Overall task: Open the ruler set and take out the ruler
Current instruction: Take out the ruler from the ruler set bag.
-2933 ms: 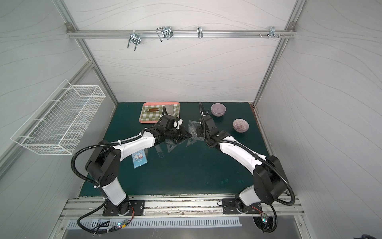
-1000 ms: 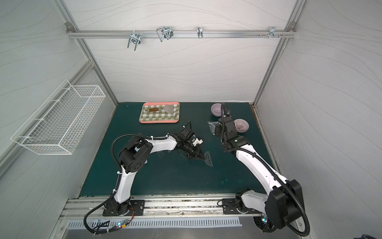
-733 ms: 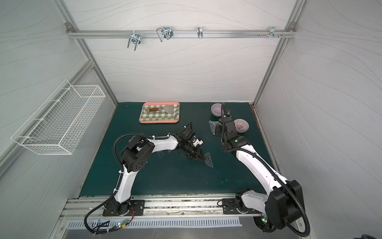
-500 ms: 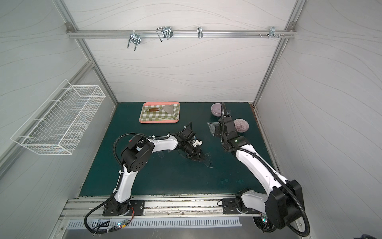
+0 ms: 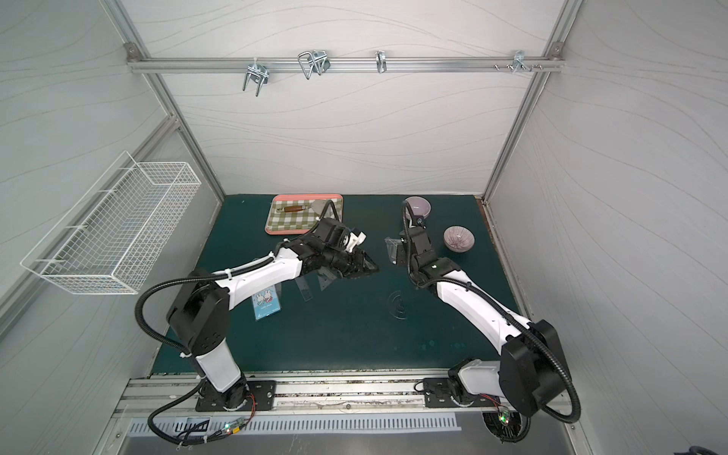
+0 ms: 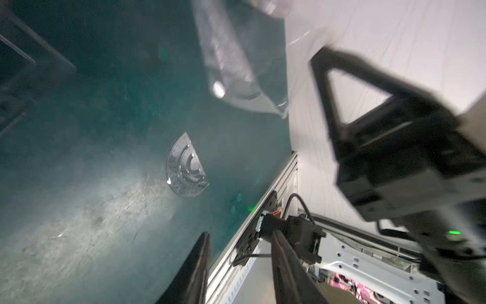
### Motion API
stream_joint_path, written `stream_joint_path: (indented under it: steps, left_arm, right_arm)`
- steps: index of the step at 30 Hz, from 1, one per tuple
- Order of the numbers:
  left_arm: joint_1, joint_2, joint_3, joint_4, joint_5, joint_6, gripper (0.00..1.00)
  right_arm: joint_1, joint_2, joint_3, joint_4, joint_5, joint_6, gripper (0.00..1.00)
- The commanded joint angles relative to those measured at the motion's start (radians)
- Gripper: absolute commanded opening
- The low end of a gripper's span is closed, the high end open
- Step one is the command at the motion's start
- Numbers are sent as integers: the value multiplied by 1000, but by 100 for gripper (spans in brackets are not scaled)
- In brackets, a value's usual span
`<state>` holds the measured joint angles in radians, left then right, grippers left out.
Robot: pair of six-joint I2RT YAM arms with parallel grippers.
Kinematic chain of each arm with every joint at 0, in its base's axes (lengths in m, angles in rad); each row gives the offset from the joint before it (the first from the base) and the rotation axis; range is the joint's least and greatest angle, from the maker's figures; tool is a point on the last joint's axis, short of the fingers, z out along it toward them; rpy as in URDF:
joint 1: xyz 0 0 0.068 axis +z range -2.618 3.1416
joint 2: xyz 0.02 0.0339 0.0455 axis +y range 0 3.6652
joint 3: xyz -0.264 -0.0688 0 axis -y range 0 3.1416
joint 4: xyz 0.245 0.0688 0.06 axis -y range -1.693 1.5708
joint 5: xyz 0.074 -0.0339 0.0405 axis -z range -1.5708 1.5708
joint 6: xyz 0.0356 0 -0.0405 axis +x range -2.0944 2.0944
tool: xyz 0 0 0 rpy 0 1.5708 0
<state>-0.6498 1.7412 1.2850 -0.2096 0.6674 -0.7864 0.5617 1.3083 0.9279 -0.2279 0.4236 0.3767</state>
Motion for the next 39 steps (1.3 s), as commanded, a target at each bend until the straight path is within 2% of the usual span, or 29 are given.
stream_joint_path:
  steps: [1, 9, 16, 23, 32, 39]
  left_arm:
    - [21, 6, -18, 126, -41, -90, 38]
    - [31, 90, -4, 317, 12, -259, 32]
    - [29, 63, -34, 296, -17, -278, 20]
    - [26, 99, -26, 299, -33, -304, 16]
    - [25, 156, 41, 250, -69, -295, 20]
    - [26, 183, 68, 183, -104, -250, 35]
  right_arm:
    - [33, 18, 22, 23, 18, 61, 0]
    - [93, 52, 55, 51, -12, 117, 0]
    - [96, 64, 69, 66, -37, 141, 0]
    - [111, 60, 72, 76, -63, 149, 0]
    - [127, 32, 66, 69, -94, 148, 0]
    - [140, 19, 68, 52, -129, 146, 0]
